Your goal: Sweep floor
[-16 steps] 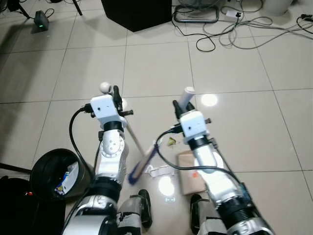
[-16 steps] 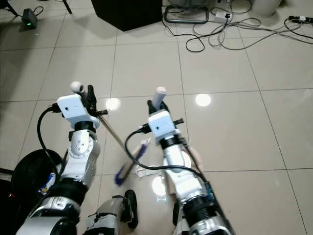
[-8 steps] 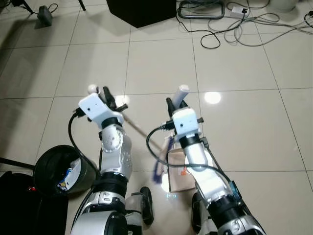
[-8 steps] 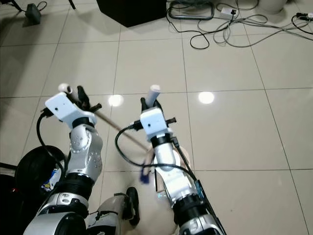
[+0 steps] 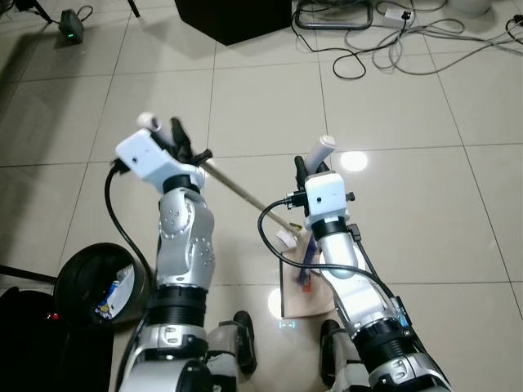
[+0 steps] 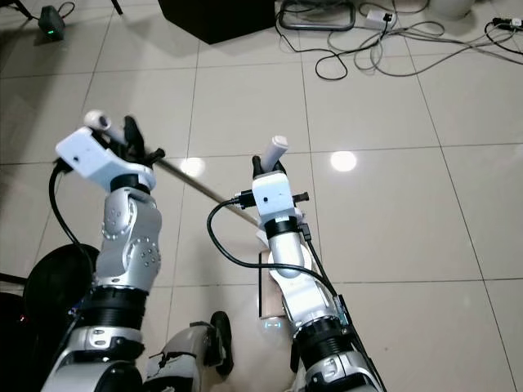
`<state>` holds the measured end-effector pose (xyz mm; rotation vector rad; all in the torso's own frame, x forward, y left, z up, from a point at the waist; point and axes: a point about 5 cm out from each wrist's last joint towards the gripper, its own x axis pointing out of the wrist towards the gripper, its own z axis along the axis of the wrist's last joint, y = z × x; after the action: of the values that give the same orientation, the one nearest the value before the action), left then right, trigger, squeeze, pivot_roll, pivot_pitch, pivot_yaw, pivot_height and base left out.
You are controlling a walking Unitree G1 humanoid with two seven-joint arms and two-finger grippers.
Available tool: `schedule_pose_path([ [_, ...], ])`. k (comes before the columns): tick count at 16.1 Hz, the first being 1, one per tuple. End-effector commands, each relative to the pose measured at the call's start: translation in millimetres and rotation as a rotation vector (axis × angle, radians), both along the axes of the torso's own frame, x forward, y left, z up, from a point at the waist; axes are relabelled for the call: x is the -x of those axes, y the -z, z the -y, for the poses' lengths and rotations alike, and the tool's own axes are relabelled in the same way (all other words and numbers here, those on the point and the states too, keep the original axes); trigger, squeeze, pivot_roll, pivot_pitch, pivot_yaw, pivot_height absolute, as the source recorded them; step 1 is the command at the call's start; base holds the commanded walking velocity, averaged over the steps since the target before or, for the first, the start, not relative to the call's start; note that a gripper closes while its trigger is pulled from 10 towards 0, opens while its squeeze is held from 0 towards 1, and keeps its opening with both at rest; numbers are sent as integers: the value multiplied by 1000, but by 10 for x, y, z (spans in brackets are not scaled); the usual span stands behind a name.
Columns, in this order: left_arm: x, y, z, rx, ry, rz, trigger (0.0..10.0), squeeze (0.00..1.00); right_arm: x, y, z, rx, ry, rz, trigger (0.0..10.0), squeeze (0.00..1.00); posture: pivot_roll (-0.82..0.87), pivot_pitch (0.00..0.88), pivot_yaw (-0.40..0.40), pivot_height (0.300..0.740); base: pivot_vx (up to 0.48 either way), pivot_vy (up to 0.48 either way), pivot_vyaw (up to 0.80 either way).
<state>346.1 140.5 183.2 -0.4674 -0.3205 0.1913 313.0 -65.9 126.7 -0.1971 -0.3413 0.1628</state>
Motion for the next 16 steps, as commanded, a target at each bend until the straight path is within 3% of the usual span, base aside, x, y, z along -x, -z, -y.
schedule_pose_path([
  [1,-30,-302,-82,-112,14,132,10000,0,48,159,27,0,11,-69,10000,0,99,327,121,740,0,0,0],
  [3,-66,-375,-129,-198,22,156,10000,0,53,172,26,0,10,-74,10000,0,98,332,123,740,0,0,0],
  [9,-183,-375,-247,-261,14,132,10000,0,21,174,63,-10,17,-82,10000,0,89,314,122,740,0,0,0],
  [12,-205,-299,-267,-324,24,113,10000,0,29,170,176,-69,45,-84,10000,0,82,277,114,740,0,0,0],
  [16,-209,-207,-446,-409,40,71,10000,0,107,228,400,-117,84,-79,10000,0,69,209,105,740,0,0,0],
])
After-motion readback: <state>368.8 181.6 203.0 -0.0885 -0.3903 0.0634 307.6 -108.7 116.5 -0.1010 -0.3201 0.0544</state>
